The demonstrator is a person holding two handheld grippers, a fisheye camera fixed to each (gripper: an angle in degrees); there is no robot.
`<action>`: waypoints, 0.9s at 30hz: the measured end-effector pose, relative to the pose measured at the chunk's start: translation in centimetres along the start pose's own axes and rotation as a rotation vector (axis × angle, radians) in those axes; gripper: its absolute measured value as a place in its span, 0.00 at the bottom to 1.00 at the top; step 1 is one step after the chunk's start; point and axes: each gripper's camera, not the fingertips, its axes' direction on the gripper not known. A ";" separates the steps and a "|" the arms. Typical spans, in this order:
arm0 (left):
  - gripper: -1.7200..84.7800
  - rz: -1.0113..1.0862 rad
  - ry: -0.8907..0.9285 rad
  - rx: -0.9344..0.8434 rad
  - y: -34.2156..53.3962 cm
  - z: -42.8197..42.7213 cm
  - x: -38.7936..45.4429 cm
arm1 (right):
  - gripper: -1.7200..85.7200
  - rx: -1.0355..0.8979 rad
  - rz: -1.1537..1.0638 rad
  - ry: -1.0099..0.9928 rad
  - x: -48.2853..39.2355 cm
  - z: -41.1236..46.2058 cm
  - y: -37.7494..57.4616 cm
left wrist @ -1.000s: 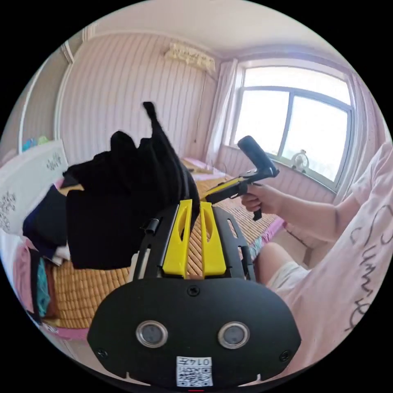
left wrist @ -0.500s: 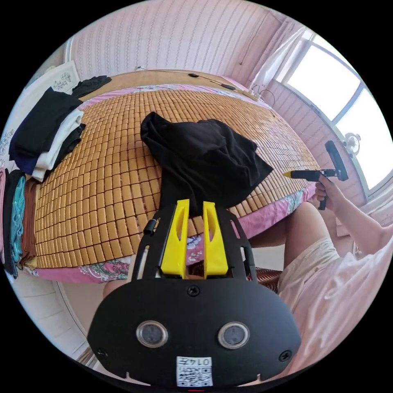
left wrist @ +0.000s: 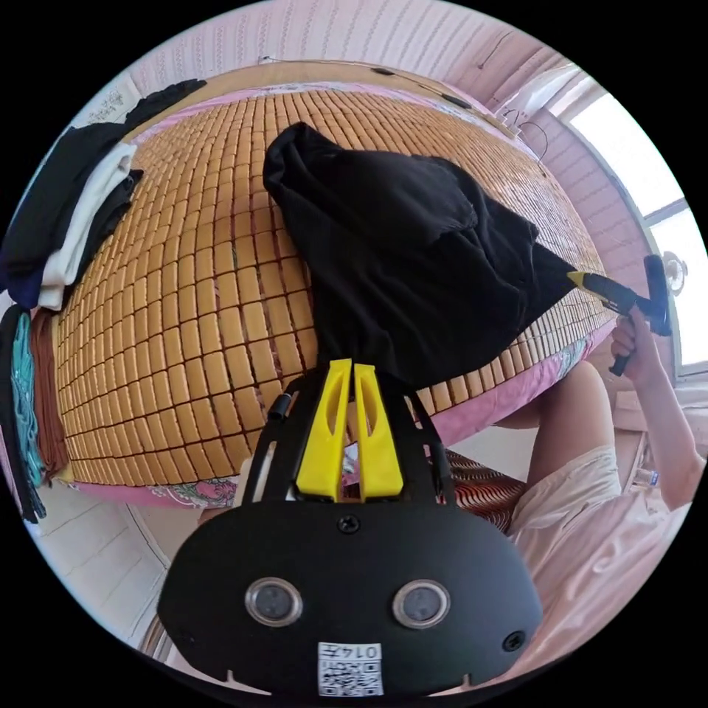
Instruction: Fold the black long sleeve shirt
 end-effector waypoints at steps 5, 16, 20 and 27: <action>0.01 0.053 -0.073 0.449 3.8 -11.9 0.8 | 0.03 0.256 -0.222 -0.268 -4.1 -13.2 1.0; 0.01 0.169 0.152 1.129 11.4 -37.7 0.7 | 0.03 0.847 -0.535 -0.484 -17.5 -42.2 7.3; 0.01 0.243 0.089 1.277 16.1 -42.7 3.6 | 0.03 0.890 -0.665 -0.417 -23.0 -48.9 12.3; 0.01 0.329 0.128 1.586 25.3 -50.2 5.5 | 0.02 1.065 -0.966 -0.482 -30.2 -59.5 23.1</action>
